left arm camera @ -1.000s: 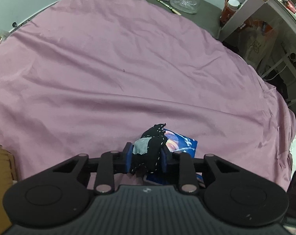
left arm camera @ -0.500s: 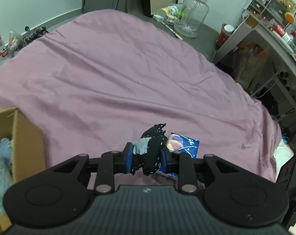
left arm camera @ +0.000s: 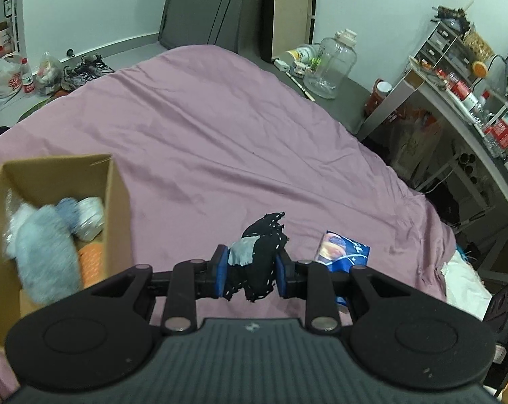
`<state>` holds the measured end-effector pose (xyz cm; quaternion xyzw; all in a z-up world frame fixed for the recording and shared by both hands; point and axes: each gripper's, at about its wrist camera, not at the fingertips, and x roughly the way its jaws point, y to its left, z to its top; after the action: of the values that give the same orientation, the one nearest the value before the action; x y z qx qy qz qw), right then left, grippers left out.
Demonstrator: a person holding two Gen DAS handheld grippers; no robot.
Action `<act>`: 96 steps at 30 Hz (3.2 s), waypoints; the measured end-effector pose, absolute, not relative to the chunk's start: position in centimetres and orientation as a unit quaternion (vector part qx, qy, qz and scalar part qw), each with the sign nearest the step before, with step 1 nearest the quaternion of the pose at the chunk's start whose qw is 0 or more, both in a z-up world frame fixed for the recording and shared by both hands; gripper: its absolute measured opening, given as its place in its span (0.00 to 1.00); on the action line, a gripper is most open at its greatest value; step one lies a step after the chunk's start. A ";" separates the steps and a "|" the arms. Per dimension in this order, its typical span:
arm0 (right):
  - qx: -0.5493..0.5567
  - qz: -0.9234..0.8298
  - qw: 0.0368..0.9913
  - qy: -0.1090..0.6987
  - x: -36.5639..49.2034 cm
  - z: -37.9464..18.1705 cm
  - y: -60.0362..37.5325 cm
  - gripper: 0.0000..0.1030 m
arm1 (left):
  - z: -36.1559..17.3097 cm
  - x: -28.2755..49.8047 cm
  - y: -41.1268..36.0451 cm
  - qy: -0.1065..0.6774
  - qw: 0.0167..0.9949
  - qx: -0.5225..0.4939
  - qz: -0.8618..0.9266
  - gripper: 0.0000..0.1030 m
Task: Organize soft objects
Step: 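Carry the pouch into the box and open the left tool while the right tool drops the tissue pack in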
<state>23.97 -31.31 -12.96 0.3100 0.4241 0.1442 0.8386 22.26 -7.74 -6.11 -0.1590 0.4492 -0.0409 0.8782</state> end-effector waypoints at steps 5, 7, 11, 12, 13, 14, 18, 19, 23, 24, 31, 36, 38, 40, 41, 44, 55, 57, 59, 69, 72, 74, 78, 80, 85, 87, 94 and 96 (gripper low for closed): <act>0.309 0.142 0.846 0.412 21.8 -11.1 -30.9 0.24 | -5.3 20.1 -5.9 0.442 0.879 -0.175 -0.030 0.27; 0.306 0.147 0.850 0.404 21.0 -10.1 -30.4 0.24 | -4.9 19.1 -5.0 0.437 0.881 -0.179 -0.028 0.27; 0.301 0.158 0.854 0.395 19.6 -8.5 -29.2 0.24 | -4.7 17.3 -3.7 0.432 0.881 -0.190 -0.019 0.27; 0.298 0.159 0.855 0.393 19.3 -8.2 -28.8 0.24 | -4.7 17.0 -3.4 0.432 0.880 -0.194 -0.017 0.27; 0.296 0.161 0.856 0.393 19.0 -7.9 -28.5 0.24 | -4.8 16.7 -3.0 0.432 0.880 -0.198 -0.015 0.27; 0.295 0.162 0.856 0.393 18.8 -7.6 -28.1 0.24 | -4.8 16.5 -2.7 0.432 0.879 -0.200 -0.013 0.27; 0.287 0.164 0.860 0.389 17.7 -6.5 -27.0 0.24 | -4.5 15.7 -1.3 0.425 0.882 -0.204 -0.005 0.27; 0.286 0.164 0.860 0.388 17.5 -6.2 -26.7 0.24 | -4.4 15.5 -1.0 0.421 0.883 -0.205 -0.005 0.27; 0.277 0.160 0.866 0.385 16.9 -5.4 -25.8 0.24 | -4.3 14.9 0.1 0.410 0.887 -0.212 -0.005 0.27; 0.275 0.159 0.867 0.384 16.8 -5.2 -25.5 0.24 | -4.3 14.8 0.3 0.407 0.888 -0.214 -0.004 0.27; 0.251 0.149 0.875 0.386 16.3 -4.5 -23.7 0.25 | -4.7 14.2 2.4 0.395 0.891 -0.223 0.002 0.27; 0.238 0.149 0.879 0.385 16.3 -4.1 -22.2 0.25 | -5.7 14.3 3.8 0.402 0.887 -0.225 0.013 0.27; 0.237 0.149 0.878 0.388 16.4 -4.2 -21.6 0.25 | -5.9 14.3 4.3 0.402 0.887 -0.228 0.013 0.27; 0.233 0.148 0.879 0.389 16.3 -4.2 -21.0 0.25 | -6.1 14.2 4.9 0.401 0.887 -0.229 0.015 0.27; 0.232 0.148 0.879 0.391 16.4 -4.2 -20.7 0.25 | -6.3 14.2 5.2 0.404 0.884 -0.234 0.014 0.27; 0.231 0.147 0.878 0.393 16.5 -4.1 -19.8 0.25 | -6.9 14.1 6.4 0.409 0.878 -0.246 0.021 0.27; 0.235 0.157 0.868 0.408 17.2 -5.2 -16.9 0.25 | -9.1 14.6 9.7 0.432 0.852 -0.294 0.038 0.27; 0.232 0.164 0.866 0.412 17.4 -5.4 -16.1 0.25 | -9.5 14.7 10.2 0.440 0.844 -0.303 0.051 0.29; 0.229 0.171 0.863 0.417 17.6 -5.6 -15.3 0.25 | -9.9 14.7 10.7 0.446 0.838 -0.307 0.072 0.29; 0.222 0.207 0.852 0.427 18.5 -6.0 -11.8 0.25 | -9.2 14.6 10.2 0.441 0.850 -0.274 0.088 0.37; 0.216 0.221 0.846 0.434 18.7 -6.2 -11.2 0.30 | -8.7 14.7 9.8 0.433 0.859 -0.257 0.095 0.51; 0.217 0.226 0.842 0.439 18.8 -6.3 -11.1 0.30 | -8.5 14.7 9.9 0.433 0.859 -0.255 0.099 0.55; 0.227 0.225 0.840 0.437 18.6 -5.9 -11.8 0.31 | -7.9 14.7 9.7 0.434 0.860 -0.249 0.101 0.58; 0.231 0.220 0.841 0.437 18.5 -5.5 -12.3 0.31 | -7.6 14.8 9.2 0.436 0.860 -0.248 0.095 0.58; 0.232 0.207 0.851 0.424 17.5 -4.2 -14.4 0.48 | -6.2 14.5 7.3 0.435 0.868 -0.225 0.078 0.72; 0.228 0.202 0.856 0.417 17.1 -3.5 -15.4 0.51 | -5.6 14.3 6.5 0.432 0.873 -0.218 0.067 0.81; 0.209 0.174 0.876 0.397 15.6 -1.9 -18.5 0.77 | -3.6 12.8 4.4 0.432 0.879 -0.193 0.056 0.89; 0.200 0.173 0.880 0.393 14.9 -1.4 -19.3 0.85 | -3.0 12.3 4.0 0.431 0.881 -0.188 0.052 0.90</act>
<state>14.93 -19.30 -1.40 0.2001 0.3935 0.1734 0.8804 12.25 4.01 -3.03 -0.1877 0.4311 0.0524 0.8810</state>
